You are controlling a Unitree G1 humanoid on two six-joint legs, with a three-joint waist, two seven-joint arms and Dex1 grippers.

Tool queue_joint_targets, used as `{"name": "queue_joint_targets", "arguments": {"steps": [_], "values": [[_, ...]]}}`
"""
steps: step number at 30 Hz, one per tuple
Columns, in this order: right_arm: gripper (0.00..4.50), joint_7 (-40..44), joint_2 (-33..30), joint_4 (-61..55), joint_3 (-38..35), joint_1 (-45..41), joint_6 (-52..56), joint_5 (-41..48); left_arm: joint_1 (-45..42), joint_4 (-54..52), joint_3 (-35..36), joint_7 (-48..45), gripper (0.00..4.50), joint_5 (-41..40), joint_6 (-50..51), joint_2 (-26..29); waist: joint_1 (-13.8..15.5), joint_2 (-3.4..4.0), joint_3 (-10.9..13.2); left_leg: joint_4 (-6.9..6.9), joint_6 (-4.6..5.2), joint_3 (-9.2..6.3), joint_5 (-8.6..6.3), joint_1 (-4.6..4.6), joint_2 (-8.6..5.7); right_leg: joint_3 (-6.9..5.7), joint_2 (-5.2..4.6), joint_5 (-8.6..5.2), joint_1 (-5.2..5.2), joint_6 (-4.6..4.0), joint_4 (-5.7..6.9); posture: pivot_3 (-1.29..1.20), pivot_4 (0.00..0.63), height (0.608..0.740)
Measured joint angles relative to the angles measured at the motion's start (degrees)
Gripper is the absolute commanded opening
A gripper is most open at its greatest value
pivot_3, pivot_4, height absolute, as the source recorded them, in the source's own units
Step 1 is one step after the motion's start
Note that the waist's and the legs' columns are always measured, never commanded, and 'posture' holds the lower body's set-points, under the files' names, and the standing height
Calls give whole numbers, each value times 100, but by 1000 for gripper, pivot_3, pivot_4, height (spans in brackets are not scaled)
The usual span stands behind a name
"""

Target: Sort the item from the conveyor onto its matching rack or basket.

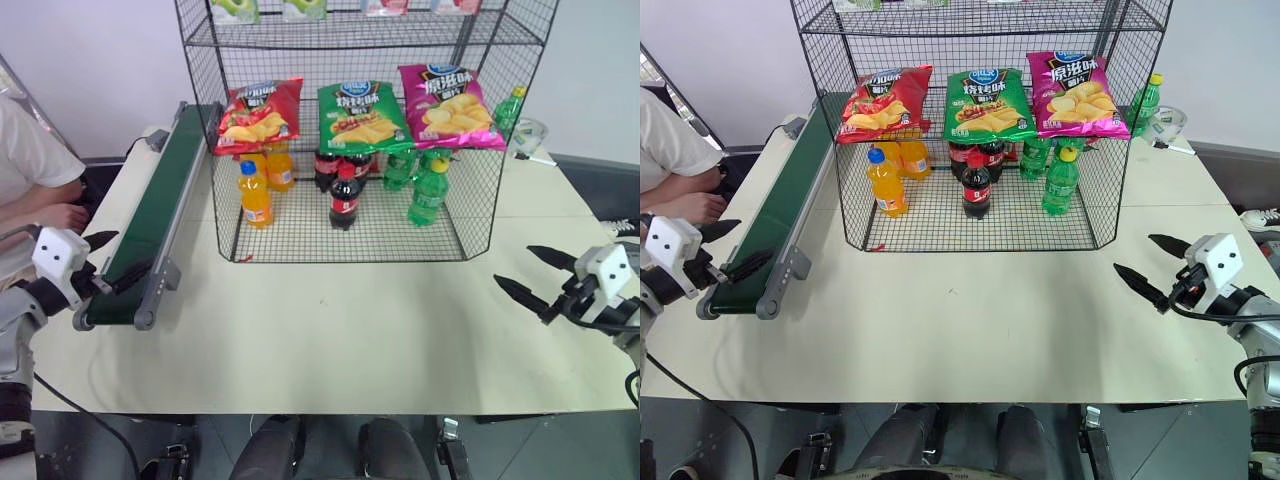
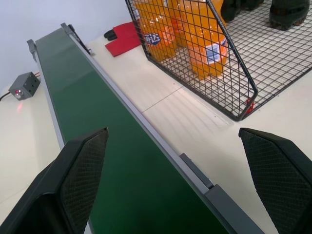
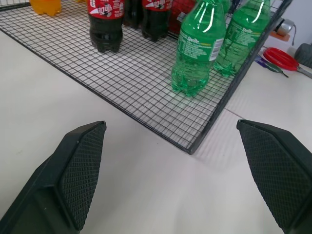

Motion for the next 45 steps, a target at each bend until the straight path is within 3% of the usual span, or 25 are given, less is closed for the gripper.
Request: {"name": "queue_joint_targets", "arguments": {"steps": [12, 24, 45], "values": [[4500, 348, -1, 483, -7, 45, -360, 29, 227, -24, 68, -124, 4471, 14, -118, -4, 0, 1, 1, -4, 0, 19, 0, -3, 3, 19, 1, 0, -11, 0, 0, 0, 150, 740], [4500, 1200, -5, 387, -279, 228, -30, 837, 474, -358, 187, -281, 4471, -147, -96, -268, 6, 2, 2, -7, -1, 25, -1, -5, 10, 25, 3, -1, -16, -1, 0, 0, 150, 740], [4500, 1286, 18, 465, -271, 178, -401, 680, 332, -270, 169, -316, 4471, -137, -227, -395, 7, 2, 2, -8, 1, 55, -3, -8, 18, 38, 2, 0, -30, 0, -1, 0, 150, 740]]}}
